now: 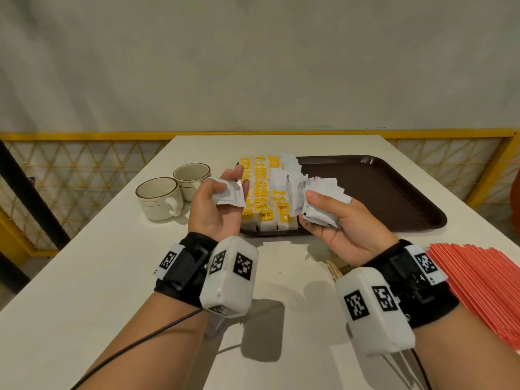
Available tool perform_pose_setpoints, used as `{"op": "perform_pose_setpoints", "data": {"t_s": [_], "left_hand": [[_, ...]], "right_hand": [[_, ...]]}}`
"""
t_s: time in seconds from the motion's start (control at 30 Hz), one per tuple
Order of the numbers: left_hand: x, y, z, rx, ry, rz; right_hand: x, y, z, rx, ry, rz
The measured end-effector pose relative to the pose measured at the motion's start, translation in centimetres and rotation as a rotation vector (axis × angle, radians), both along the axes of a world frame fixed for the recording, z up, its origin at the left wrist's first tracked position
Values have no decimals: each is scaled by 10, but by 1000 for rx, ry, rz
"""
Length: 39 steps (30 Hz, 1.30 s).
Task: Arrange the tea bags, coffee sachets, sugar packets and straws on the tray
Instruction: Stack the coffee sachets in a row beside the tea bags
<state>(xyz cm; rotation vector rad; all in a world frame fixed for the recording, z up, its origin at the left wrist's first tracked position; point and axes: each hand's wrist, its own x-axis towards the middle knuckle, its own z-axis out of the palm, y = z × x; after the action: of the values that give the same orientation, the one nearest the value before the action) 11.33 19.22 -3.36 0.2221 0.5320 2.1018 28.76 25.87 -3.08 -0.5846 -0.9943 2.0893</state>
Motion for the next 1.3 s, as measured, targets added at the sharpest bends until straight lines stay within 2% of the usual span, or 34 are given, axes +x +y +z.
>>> {"op": "perform_pose_setpoints", "data": {"t_s": [0.17, 0.3, 0.47, 0.6, 0.77, 0.87, 1.0, 1.07, 1.13, 1.23, 1.3], "left_hand": [[-2, 0, -3, -189, -109, -213], [-2, 1, -4, -170, -49, -314], [9, 9, -6, -261, 240, -185], [18, 12, -15, -160, 378, -220], [28, 13, -15, -49, 383, -284], [31, 13, -16, -74, 388, -239], [28, 11, -13, -5, 257, -188], [19, 11, -11, -78, 241, -102], [11, 8, -10, -189, 383, -92], [6, 2, -9, -319, 659, -208], [9, 0, -9, -334, 716, -300]], "right_hand": [[0, 0, -1, -10, -1, -12], [0, 1, -1, -10, -7, -23], [-2, -3, -3, 20, -4, 31], [-6, -8, -7, 52, -3, 109], [-11, -11, -13, 66, -24, 131], [-12, -14, -15, 100, -46, 175], [-9, -13, -13, 135, -70, 197], [-7, -9, -11, 134, -74, 150], [-5, -5, -10, 153, -100, 93], [-3, -1, -12, 206, -156, 19], [-4, 0, -13, 222, -161, -18]]}}
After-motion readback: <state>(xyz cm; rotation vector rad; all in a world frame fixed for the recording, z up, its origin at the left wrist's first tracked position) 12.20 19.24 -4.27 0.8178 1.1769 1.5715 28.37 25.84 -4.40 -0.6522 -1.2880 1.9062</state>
